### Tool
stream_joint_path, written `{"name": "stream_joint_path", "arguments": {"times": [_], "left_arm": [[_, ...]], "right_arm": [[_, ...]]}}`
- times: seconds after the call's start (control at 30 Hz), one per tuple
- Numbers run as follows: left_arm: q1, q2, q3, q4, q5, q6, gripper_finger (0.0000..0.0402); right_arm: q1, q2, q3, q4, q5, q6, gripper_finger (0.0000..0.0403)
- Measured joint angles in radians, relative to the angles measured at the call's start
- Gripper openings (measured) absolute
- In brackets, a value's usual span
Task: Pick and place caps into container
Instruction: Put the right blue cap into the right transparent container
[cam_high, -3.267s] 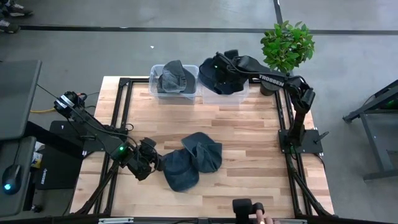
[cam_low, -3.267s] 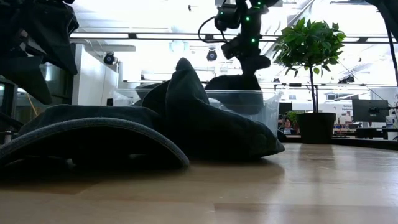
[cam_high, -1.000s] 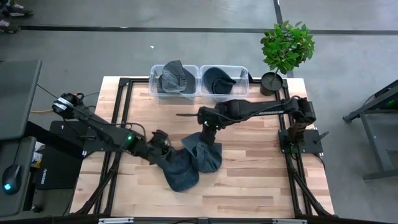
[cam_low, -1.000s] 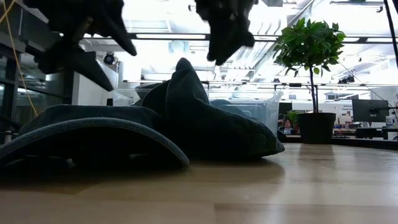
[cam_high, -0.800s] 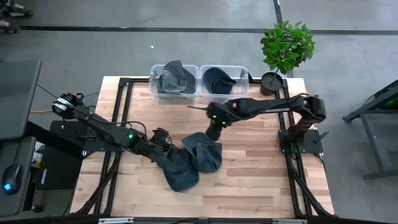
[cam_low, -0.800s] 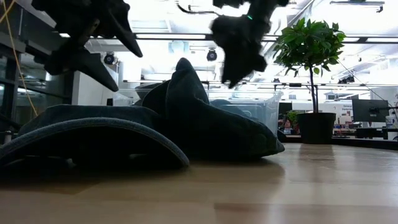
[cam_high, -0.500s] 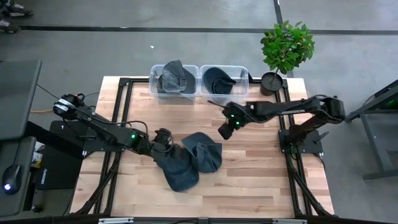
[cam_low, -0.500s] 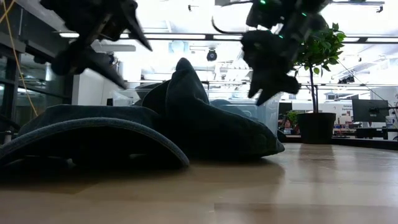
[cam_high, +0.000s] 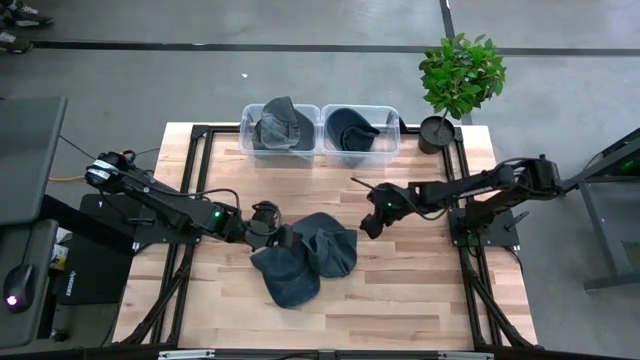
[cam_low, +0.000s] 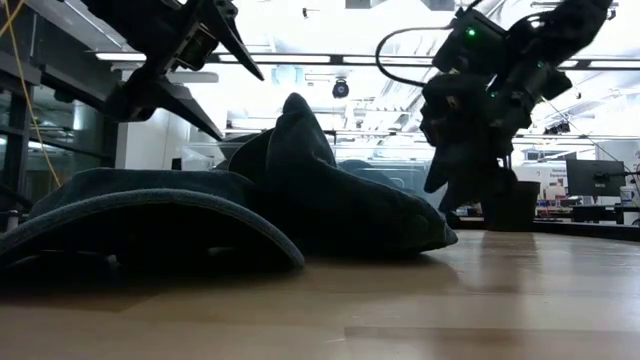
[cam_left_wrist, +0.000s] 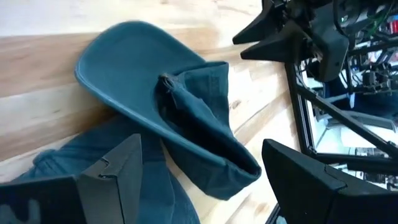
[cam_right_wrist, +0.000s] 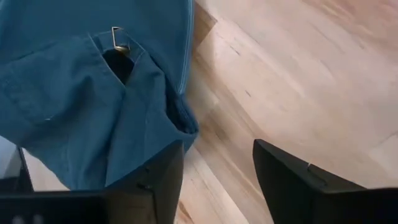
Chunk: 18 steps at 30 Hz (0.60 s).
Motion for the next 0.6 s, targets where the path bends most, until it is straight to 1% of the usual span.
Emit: {"name": "stream_joint_path", "arguments": {"times": [0.13,0.27,0.37,0.47,0.6], "left_arm": [[0.0,0.0,0.0,0.0,0.016,0.0,0.0262],[0.0,0.0,0.0,-0.005,0.013,0.0,0.0262],[0.0,0.0,0.0,-0.01,0.012,0.0,0.0262],[0.0,0.0,0.0,-0.011,0.018,0.0,0.0262],[0.0,0.0,0.0,-0.021,0.018,0.0,0.0262]], "right_arm": [[0.014,0.0,-0.036,0.081,0.0,0.081,0.0218],[0.022,0.0,-0.055,0.117,-0.005,0.16,0.0257],[0.033,0.0,-0.055,0.14,-0.004,0.197,0.0279],[0.044,0.011,-0.055,0.168,-0.004,0.244,0.0288],[0.062,0.045,-0.055,0.199,0.016,0.307,0.0289]]}}
